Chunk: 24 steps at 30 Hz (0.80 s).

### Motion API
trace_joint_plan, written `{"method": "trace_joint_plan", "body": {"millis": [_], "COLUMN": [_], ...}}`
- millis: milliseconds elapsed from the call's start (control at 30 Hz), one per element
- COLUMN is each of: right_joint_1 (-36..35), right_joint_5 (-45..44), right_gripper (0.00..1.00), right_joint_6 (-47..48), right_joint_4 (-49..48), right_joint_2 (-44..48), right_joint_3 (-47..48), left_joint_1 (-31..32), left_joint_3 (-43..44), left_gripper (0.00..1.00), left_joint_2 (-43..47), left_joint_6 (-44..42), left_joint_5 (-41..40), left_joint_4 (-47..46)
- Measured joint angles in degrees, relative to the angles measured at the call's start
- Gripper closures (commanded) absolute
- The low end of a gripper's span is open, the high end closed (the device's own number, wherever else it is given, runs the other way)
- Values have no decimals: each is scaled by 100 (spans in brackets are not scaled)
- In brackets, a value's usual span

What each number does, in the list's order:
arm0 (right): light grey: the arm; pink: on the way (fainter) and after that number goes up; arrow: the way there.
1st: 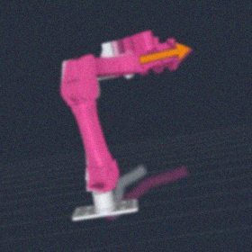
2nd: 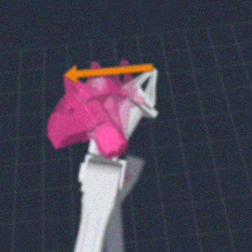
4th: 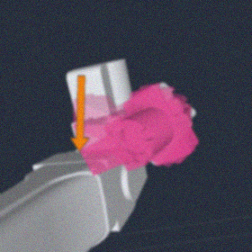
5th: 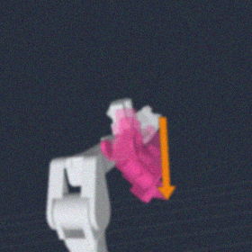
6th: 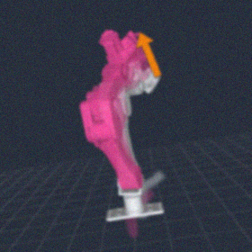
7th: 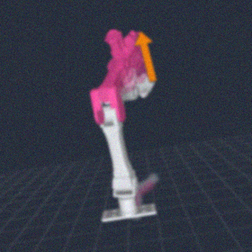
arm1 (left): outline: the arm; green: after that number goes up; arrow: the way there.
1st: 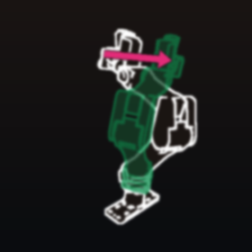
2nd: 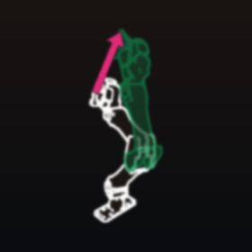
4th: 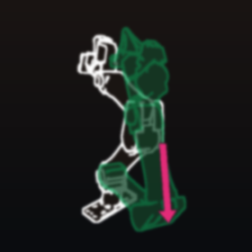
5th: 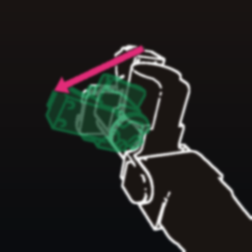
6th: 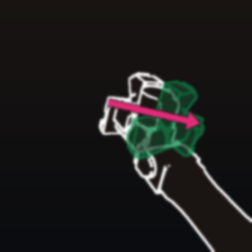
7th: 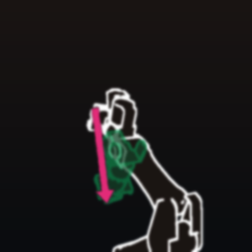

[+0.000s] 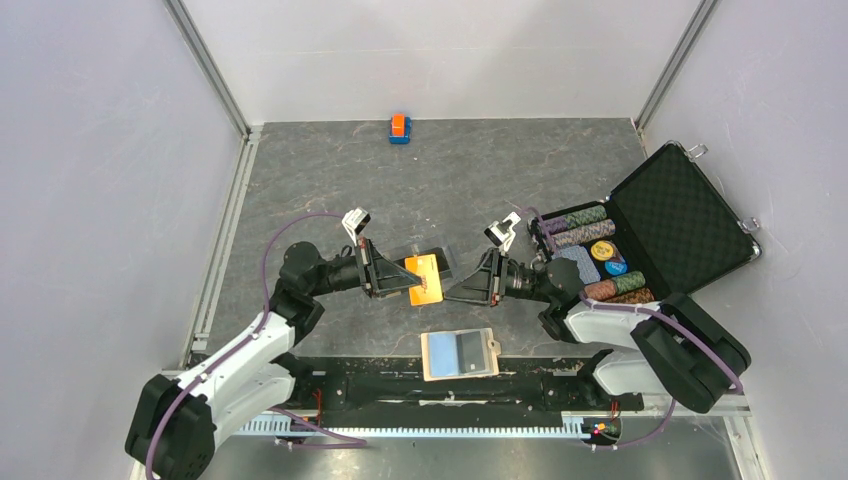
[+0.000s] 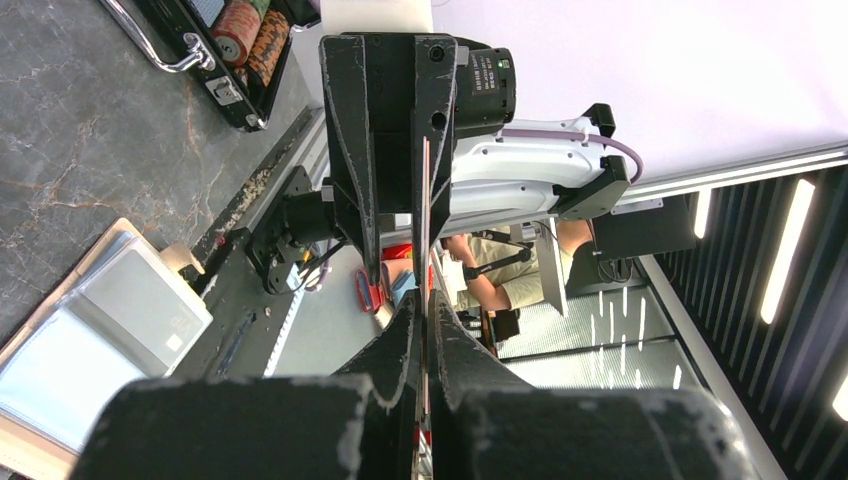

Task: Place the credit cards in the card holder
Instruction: Place the credit card in the storage box.

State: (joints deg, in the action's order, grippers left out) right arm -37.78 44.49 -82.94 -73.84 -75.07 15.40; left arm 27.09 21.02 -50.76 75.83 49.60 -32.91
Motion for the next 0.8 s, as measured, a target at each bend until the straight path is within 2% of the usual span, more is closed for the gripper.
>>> {"method": "trace_joint_plan", "body": {"millis": [333,533,633,700,800], "right_joint_1": [-48,-205,-214,-214,-214], "right_joint_5": [0,0,-2,-2,-22], "right_gripper": [75,85,86,84,74], "right_joint_6": [-15,2,0,0,2], "right_joint_4": [-52,-50,-55,-55,-52], "right_joint_2": [-2,-114,-122,-122,-116], "right_joint_3": [9,120,122,122,122], "left_joint_1": [0,0,0,0,0], "left_joint_3": [0,0,-2,-9,-20], "left_gripper": [98,98,98,98,98], "left_joint_2": [15,37,66,72,79], "left_joint_6": [-2,-2,-2,-2,-2], "left_joint_5": [0,2,0,0,0], "left_joint_4": [129,136,153,157,157]}}
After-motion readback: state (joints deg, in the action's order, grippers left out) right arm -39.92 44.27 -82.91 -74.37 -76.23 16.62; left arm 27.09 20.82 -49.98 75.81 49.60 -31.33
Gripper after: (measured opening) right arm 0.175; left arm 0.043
